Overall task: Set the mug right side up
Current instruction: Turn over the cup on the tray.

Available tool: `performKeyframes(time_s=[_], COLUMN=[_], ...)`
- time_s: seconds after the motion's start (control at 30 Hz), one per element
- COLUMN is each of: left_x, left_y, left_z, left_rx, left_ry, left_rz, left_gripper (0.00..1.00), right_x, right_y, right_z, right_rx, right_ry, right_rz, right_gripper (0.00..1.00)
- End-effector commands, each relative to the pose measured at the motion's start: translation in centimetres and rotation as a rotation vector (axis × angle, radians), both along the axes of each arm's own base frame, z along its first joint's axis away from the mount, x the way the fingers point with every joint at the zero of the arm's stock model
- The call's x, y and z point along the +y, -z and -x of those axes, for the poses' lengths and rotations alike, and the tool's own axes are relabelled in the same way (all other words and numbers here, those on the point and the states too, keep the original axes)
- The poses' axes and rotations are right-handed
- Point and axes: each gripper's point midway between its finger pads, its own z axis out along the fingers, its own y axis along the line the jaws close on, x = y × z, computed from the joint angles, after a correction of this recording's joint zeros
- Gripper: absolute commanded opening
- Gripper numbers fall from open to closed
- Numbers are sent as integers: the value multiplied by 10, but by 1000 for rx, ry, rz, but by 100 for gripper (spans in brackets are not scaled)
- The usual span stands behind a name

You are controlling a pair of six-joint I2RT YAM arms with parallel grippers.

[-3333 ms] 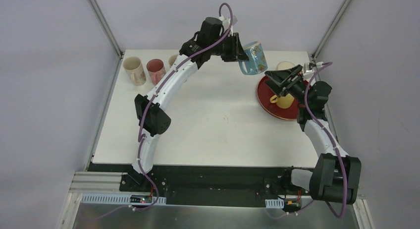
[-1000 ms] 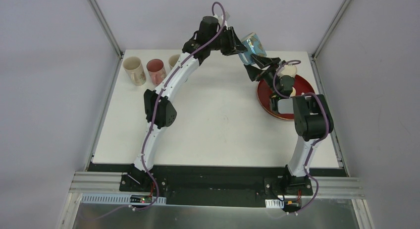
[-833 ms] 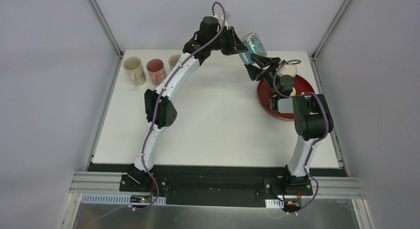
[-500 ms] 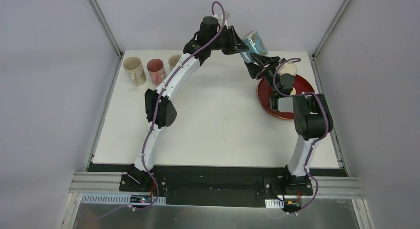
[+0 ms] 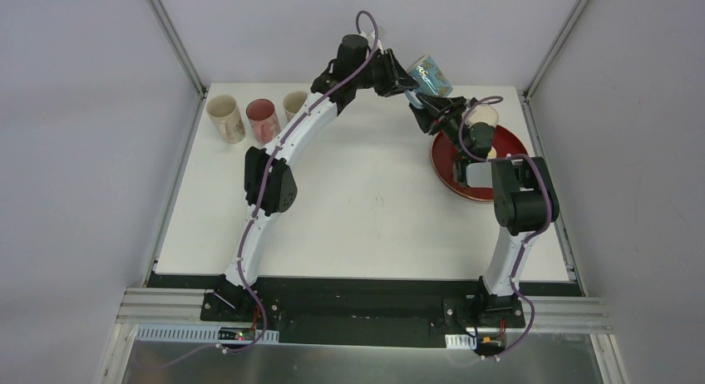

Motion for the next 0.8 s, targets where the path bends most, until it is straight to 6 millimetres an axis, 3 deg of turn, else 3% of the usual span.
performKeyframes(time_s=[0.0,0.47,0.77], left_x=[-22,-20,-18], left_y=[-49,-16,-17], left_z=[53,60,67], left_rx=[-49,39,44], left_ry=[158,173,191], left_rz=[81,37,34], left_gripper=[0,0,0], right_x=[-9,-25,-29], right_y=[-53,-35,-21], right_z=[8,-1,-7], right_rx=[-214,-191,-142], right_ry=[36,80,87], right_rz=[7,42,51], right_gripper=[49,46,43])
